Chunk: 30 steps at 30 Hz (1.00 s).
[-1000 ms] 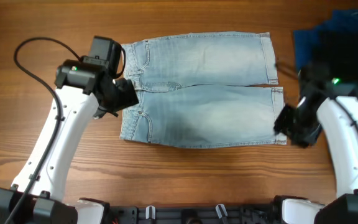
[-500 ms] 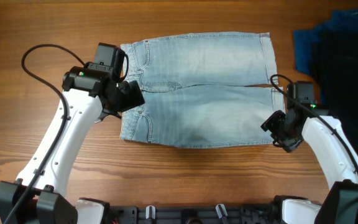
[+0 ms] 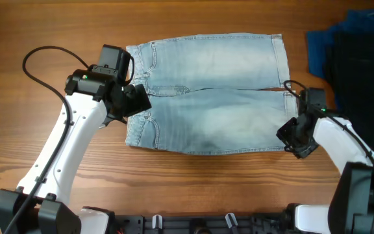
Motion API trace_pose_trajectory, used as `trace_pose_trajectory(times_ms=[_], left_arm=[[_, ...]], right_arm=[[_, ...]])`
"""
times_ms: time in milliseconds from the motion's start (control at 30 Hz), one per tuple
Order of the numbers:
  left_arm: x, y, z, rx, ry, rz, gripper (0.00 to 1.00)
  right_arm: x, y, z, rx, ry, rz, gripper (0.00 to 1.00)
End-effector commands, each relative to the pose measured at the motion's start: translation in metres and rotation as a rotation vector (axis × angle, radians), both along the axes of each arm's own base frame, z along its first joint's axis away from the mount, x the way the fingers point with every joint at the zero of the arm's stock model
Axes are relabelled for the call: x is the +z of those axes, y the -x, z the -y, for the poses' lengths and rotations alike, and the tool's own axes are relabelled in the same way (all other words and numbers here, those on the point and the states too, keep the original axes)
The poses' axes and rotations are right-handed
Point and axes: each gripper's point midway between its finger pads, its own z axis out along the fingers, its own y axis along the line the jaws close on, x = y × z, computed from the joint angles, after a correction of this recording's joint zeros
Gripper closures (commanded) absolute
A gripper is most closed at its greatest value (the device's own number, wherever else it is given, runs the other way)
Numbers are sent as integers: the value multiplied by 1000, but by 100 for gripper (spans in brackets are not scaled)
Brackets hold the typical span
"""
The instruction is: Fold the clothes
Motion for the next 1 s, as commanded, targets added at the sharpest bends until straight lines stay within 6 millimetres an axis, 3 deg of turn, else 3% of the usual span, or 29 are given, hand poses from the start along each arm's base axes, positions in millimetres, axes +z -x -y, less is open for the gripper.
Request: trace_pose_trajectory(times_ms=[0,167,300,400,667,767,900,933,967], left_arm=[[-3,1,-1,8,0,-10,0],[-3,1,-1,8,0,-10,0],[-3,1,-1,8,0,-10,0],[-3,1,-1,8,0,-10,0],[-5,16,-2,7,-1,-70,0],[-10,34,23,-22,139,-155,3],[-41,58,21,62,144,-248,4],[-52,65,20,109,142,-272,6],[-60,69,19,153,142,-286,15]], right_arm=[[-13,-3,3,-3,-27,-9,55],[-13,-15,-8,2,-92,40,76],[-13,-17,-12,4,-113,49,84],[-13,-17,-12,4,-113,49,96],[-13,-15,-12,3,-114,42,96],[-13,-15,-12,3,-114,42,96],[-13,-13,-12,3,-115,34,96],[-13,-12,-12,3,-116,30,96],[-13,-11,-13,2,-116,27,96]])
